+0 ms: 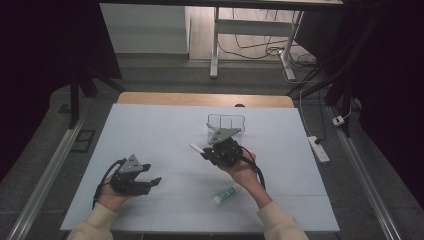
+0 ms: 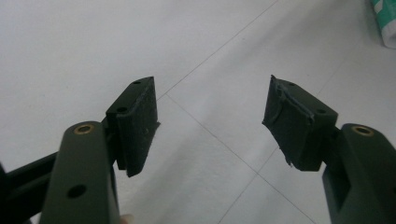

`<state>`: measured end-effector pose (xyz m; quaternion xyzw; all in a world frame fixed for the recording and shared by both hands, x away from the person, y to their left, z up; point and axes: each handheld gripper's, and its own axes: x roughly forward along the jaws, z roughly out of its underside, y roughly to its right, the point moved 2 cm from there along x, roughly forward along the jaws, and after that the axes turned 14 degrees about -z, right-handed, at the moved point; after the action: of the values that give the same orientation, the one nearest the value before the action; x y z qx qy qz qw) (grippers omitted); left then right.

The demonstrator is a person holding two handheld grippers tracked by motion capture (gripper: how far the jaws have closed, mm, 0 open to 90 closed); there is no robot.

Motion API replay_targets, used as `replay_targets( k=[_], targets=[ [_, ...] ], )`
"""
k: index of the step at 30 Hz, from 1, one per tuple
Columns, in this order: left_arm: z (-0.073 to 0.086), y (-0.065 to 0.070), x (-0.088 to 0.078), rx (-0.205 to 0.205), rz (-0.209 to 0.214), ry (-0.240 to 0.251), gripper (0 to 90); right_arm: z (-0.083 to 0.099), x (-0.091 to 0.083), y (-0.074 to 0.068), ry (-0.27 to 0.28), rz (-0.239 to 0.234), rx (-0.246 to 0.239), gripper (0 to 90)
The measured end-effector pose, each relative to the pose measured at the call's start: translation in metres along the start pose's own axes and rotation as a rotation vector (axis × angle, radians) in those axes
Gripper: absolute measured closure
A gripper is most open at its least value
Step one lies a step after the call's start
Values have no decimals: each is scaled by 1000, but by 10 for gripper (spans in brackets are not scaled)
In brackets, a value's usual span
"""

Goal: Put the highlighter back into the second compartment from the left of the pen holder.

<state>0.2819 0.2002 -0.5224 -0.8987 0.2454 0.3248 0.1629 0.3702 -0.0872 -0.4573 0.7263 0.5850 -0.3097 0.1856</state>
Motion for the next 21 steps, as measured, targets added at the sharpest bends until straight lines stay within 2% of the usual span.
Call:
replay_targets(
  k=[21],
  targets=[
    [0,0,0,3,-4,-2,338,0,-6,3,22,17,12,785]
  ],
)
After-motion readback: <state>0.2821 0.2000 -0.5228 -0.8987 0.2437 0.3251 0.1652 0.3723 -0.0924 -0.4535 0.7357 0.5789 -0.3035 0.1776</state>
